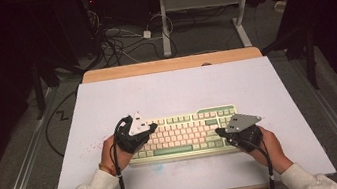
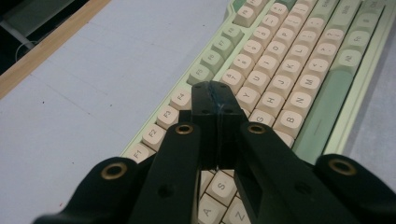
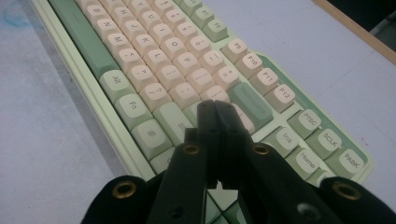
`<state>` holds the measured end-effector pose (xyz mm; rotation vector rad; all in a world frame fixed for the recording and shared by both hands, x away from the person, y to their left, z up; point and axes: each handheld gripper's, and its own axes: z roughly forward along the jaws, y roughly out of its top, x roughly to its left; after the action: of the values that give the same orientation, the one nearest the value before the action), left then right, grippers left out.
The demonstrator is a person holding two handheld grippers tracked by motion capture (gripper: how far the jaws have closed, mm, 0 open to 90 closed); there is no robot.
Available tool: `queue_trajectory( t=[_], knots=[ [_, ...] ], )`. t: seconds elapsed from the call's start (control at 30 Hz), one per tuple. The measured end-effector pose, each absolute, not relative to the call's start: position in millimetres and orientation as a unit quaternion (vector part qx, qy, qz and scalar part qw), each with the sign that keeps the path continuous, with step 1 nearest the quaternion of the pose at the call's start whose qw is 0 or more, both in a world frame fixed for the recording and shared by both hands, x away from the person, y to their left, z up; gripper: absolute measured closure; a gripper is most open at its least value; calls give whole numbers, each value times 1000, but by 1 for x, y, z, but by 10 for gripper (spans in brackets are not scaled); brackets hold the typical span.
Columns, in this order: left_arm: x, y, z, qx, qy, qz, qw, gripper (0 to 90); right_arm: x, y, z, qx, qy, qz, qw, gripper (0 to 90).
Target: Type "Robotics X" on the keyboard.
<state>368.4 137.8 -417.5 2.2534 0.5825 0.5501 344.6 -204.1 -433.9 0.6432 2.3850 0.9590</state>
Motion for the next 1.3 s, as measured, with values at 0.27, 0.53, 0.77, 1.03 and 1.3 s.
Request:
queue_trajectory(
  t=[0.27,0.53,0.77,1.03,1.3],
  knots=[
    [364,148,-415,873,229,222,370,876,340,-208,-426,233,866,365,249,900],
    [358,158,-413,867,232,232,374,876,339,-210,-420,234,863,371,252,900],
    [352,167,-412,863,234,239,378,877,338,-212,-416,232,860,376,254,900],
    [343,182,-416,857,236,251,384,877,338,-211,-415,231,860,379,252,900],
    [335,195,-421,852,245,254,386,876,341,-208,-413,231,859,380,252,900]
  ],
)
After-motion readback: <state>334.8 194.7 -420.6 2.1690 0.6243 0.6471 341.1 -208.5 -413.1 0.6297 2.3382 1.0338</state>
